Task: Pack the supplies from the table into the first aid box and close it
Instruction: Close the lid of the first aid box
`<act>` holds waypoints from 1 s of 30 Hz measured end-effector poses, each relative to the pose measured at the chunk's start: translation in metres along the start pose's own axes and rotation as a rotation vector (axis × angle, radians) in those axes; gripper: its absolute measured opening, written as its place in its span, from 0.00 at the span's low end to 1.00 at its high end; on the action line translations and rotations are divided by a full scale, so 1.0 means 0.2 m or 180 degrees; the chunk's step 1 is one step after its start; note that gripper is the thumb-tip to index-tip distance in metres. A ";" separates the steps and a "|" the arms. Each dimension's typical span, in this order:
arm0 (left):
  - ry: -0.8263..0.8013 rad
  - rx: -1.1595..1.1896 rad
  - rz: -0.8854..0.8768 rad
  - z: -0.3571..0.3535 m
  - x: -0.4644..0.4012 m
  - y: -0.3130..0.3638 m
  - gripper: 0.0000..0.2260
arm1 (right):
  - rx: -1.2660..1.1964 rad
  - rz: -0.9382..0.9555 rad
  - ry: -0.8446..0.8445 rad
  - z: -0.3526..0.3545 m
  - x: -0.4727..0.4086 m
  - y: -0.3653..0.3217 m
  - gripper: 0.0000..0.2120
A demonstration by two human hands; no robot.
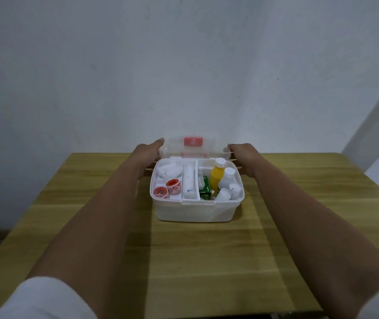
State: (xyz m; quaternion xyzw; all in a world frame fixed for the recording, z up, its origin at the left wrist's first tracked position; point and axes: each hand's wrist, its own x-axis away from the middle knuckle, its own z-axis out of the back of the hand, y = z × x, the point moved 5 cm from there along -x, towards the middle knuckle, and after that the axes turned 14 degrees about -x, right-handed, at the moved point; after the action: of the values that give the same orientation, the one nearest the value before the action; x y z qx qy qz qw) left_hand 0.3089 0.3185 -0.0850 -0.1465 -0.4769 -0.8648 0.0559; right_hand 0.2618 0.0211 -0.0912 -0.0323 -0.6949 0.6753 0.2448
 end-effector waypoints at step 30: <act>0.0503 -0.0699 -0.1337 -0.02 0.84 -0.16 0.32 | 0.1075 0.1968 0.0060 -0.03 0.98 0.04 0.32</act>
State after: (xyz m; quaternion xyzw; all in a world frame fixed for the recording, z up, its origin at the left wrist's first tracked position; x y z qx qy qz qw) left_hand 0.1413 0.3393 -0.0616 0.0188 -0.3943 -0.9129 -0.1042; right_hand 0.0893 0.1004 -0.0411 -0.2065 -0.5284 0.8226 0.0371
